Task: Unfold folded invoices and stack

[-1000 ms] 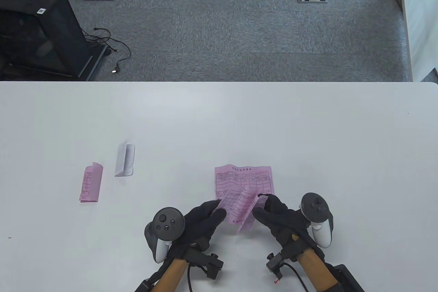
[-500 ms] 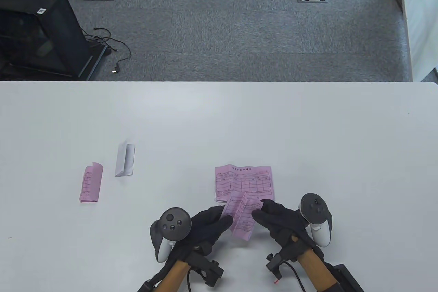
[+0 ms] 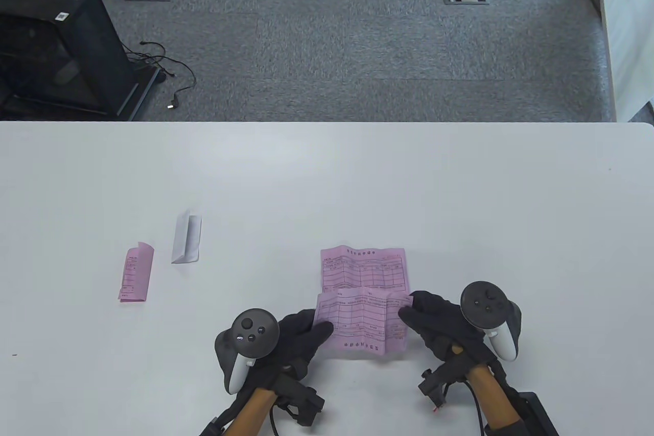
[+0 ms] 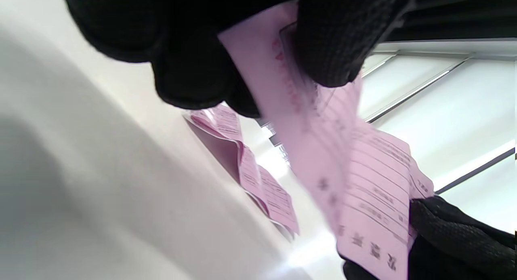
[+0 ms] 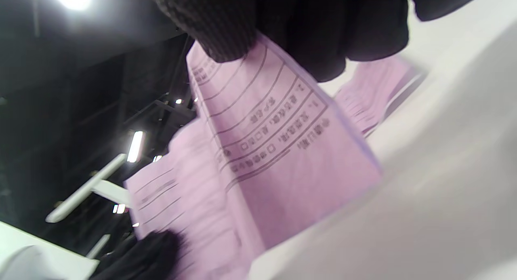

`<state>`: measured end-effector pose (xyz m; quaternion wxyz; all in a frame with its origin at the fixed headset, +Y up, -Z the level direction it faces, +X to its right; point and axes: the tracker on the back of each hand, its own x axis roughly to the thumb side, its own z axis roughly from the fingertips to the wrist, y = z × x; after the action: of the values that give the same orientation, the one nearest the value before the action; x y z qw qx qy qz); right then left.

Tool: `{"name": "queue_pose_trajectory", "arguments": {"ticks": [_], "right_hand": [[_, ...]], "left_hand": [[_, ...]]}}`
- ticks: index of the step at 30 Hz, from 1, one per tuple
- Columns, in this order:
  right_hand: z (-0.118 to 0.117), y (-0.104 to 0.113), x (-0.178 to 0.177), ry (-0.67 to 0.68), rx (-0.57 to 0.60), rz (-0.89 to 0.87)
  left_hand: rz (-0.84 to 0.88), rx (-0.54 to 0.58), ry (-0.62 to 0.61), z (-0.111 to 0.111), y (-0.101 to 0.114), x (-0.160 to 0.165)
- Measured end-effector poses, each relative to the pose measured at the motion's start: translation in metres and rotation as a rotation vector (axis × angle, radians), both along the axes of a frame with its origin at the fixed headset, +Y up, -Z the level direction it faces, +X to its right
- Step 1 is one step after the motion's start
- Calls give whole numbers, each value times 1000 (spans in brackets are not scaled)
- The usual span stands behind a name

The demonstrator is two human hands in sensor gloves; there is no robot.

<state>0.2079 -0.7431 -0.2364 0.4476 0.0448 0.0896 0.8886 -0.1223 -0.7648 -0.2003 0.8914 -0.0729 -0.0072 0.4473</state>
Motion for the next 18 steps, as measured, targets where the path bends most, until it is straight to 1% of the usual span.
{"name": "queue_pose_trajectory", "arguments": {"ticks": [3, 4, 6, 8, 11, 12, 15, 18], "right_hand": [[0, -2, 0, -6, -11, 93], [0, -3, -3, -16, -8, 147], [1, -5, -8, -21, -5, 267], [2, -8, -15, -34, 12, 429], [3, -12, -24, -19, 11, 583], [4, -15, -28, -11, 6, 633], [5, -20, -38, -1, 17, 762], [6, -22, -44, 1, 37, 833]], "left_hand": [[-39, -37, -8, 0, -2, 3], [-75, -42, -10, 0, -2, 5], [-186, -60, -10, 1, -2, 10], [-376, -65, -52, 1, -1, 18], [-560, -73, -99, 2, -2, 30], [-615, -68, -114, 2, -2, 34], [-707, -29, -124, 4, -2, 44], [-793, -6, -126, 6, -2, 49]]}}
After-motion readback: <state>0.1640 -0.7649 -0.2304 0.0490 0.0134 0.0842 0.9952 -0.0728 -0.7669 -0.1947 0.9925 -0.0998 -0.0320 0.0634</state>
